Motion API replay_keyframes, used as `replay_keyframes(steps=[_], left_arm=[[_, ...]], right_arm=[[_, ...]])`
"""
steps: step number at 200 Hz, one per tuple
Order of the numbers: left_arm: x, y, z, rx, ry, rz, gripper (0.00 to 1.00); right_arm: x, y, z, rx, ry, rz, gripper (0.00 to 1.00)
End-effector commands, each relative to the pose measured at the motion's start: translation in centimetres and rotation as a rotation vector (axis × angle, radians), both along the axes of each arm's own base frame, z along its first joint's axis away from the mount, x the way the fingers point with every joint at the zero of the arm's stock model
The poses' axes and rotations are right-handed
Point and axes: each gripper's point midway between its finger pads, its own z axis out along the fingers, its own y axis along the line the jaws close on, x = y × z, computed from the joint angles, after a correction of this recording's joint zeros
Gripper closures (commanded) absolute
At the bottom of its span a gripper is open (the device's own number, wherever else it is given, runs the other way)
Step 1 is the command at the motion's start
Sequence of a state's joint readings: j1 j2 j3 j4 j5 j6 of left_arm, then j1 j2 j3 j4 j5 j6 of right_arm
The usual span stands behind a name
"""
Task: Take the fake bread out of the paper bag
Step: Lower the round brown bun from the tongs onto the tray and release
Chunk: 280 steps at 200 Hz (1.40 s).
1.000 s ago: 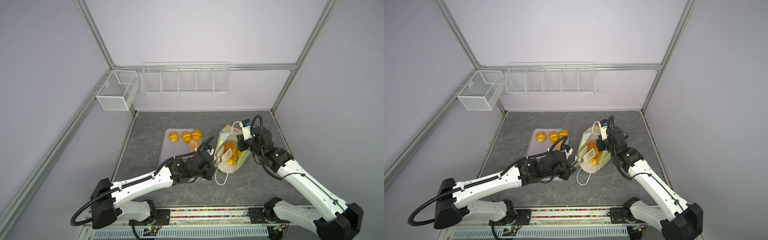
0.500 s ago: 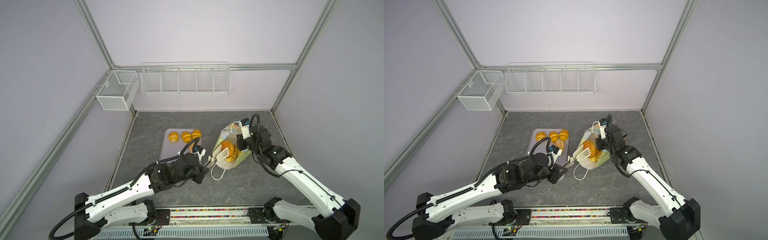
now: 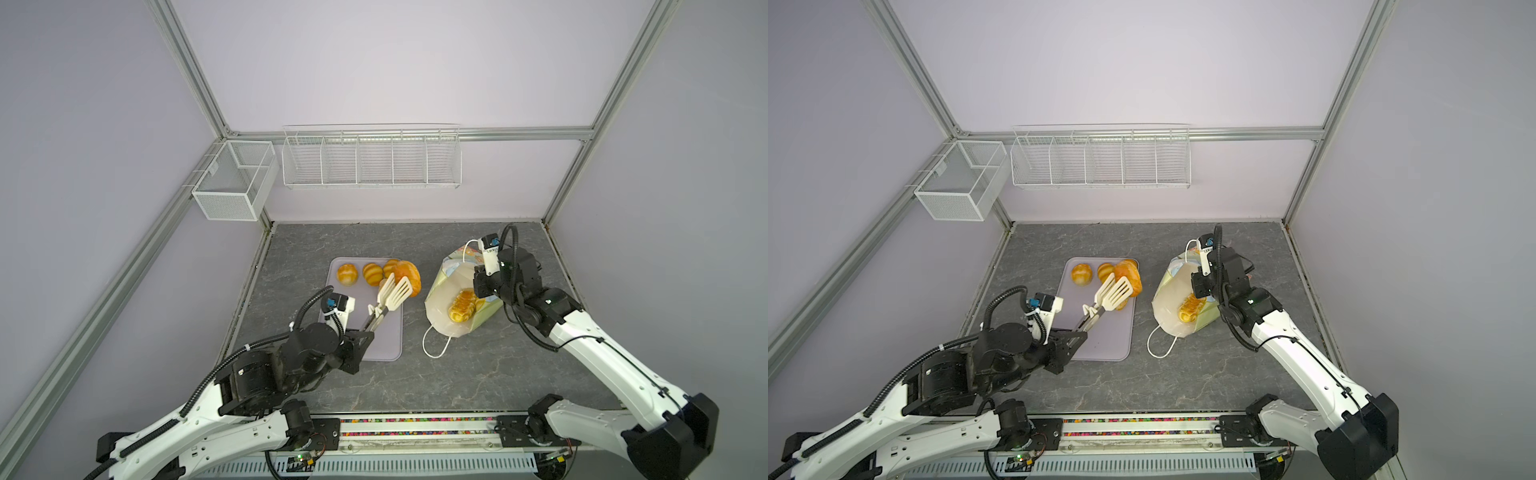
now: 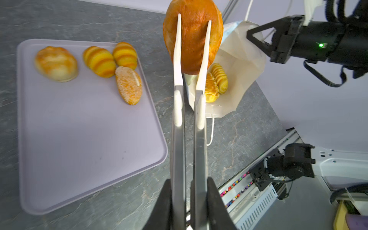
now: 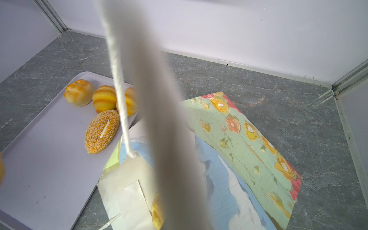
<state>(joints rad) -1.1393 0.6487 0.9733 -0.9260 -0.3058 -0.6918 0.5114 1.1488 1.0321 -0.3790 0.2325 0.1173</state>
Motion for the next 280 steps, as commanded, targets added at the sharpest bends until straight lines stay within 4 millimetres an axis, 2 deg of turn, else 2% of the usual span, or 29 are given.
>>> replay_keyframes(steps=[1,19,40,83,119,164,210,280], left_arm=[[0.6,5.5,-1.2,0.069,0.054,0.229,1.00],[0.5,7.7,-2.0,0.081,0.092,0.322,1.00],[0.5,8.6,-2.3,0.079,0.114,0.368,1.00],[1.0,6.6,-4.0,0.147,0.195,0.334,1.00],[2.1,5.6,-5.9,0.160,0.320,0.302,1.00],[3.9,6.3,-7.8,0.177,0.456,0.298,1.00],[5.2,6.1,-9.5,0.220,0.551,0.284,1.00],[7.5,6.5,-9.9,0.303,0.574,0.301,1.00]], right_arm=[[0.2,0.0,0.5,0.011,-0.004,-0.013,0.93],[0.2,0.2,0.6,0.018,-0.001,-0.005,0.93],[0.0,0.5,0.7,0.031,0.001,0.008,0.93],[-0.4,0.4,1.0,0.035,-0.001,0.015,0.93],[-0.7,0.4,1.0,0.031,0.011,0.030,0.93],[-1.4,0.4,1.5,0.014,0.032,0.059,0.93],[-1.4,0.7,0.8,0.032,0.040,0.062,0.93],[-1.0,1.0,0.5,0.035,0.037,0.068,0.93]])
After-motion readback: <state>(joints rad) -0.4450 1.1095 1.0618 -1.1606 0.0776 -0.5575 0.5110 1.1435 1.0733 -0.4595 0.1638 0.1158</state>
